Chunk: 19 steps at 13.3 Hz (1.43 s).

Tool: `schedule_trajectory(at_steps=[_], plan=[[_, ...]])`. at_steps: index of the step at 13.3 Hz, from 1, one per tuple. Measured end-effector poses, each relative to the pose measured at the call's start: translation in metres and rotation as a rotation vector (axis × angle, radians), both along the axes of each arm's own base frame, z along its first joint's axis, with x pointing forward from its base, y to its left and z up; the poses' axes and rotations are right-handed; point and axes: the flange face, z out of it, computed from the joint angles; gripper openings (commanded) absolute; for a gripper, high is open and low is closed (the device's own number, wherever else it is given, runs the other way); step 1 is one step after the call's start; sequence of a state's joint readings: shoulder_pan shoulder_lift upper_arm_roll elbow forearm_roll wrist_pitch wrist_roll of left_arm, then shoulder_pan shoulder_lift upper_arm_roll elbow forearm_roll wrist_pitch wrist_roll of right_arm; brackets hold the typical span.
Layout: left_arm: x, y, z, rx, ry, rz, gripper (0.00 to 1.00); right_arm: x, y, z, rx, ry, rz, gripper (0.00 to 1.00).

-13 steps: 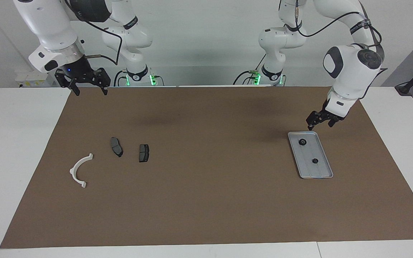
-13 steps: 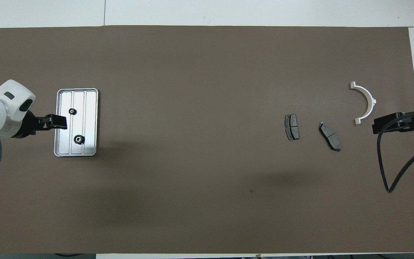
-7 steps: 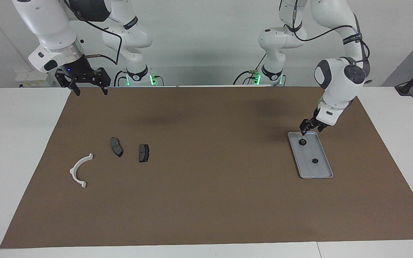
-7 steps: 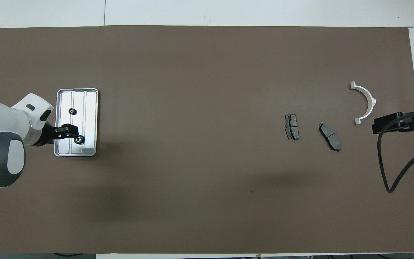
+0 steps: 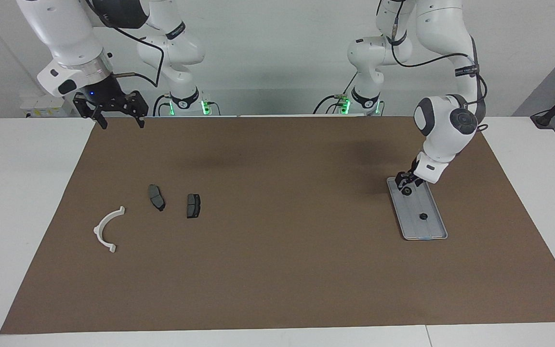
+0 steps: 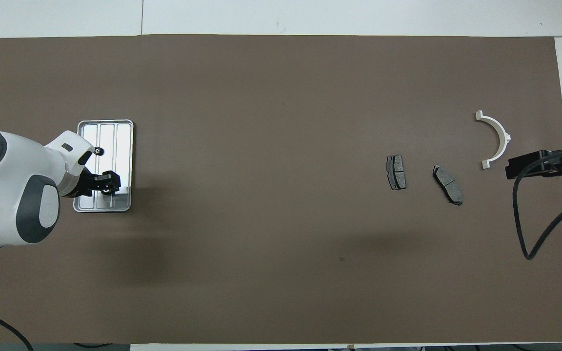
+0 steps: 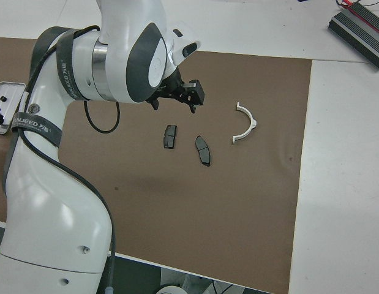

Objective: Place bearing gear from tray to pile
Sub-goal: 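Close the left gripper on the black bearing and lift it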

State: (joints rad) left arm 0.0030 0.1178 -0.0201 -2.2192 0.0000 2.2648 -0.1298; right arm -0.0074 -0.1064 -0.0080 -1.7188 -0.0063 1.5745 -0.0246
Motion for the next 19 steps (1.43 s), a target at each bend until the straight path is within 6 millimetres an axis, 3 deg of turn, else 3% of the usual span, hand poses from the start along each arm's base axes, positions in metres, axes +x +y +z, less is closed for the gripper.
schedule_trajectory(at_steps=[8, 10, 13, 16, 17, 19], plan=[[0.002, 0.0, -0.016, -0.003, 0.01, -0.033, 0.69, 0.0, -0.01, 0.0, 0.004, -0.002, -0.011, 1.0], [0.002, 0.0, -0.017, -0.003, 0.009, -0.034, 0.62, 0.0, -0.015, 0.0, 0.02, -0.002, -0.014, 1.0], [0.003, 0.0, -0.019, -0.003, 0.008, -0.035, 0.44, 0.0, -0.015, 0.0, 0.024, -0.002, -0.013, 1.0], [0.004, -0.002, -0.018, -0.004, 0.003, -0.038, 0.12, 0.0, -0.014, -0.001, 0.024, -0.001, -0.011, 1.0], [0.004, -0.002, -0.018, -0.004, 0.003, -0.038, 0.07, 0.0, -0.014, -0.001, 0.024, 0.0, -0.011, 1.0], [0.004, -0.002, -0.017, -0.004, 0.005, -0.038, 0.07, 0.0, -0.014, -0.001, 0.024, 0.0, -0.011, 1.0]])
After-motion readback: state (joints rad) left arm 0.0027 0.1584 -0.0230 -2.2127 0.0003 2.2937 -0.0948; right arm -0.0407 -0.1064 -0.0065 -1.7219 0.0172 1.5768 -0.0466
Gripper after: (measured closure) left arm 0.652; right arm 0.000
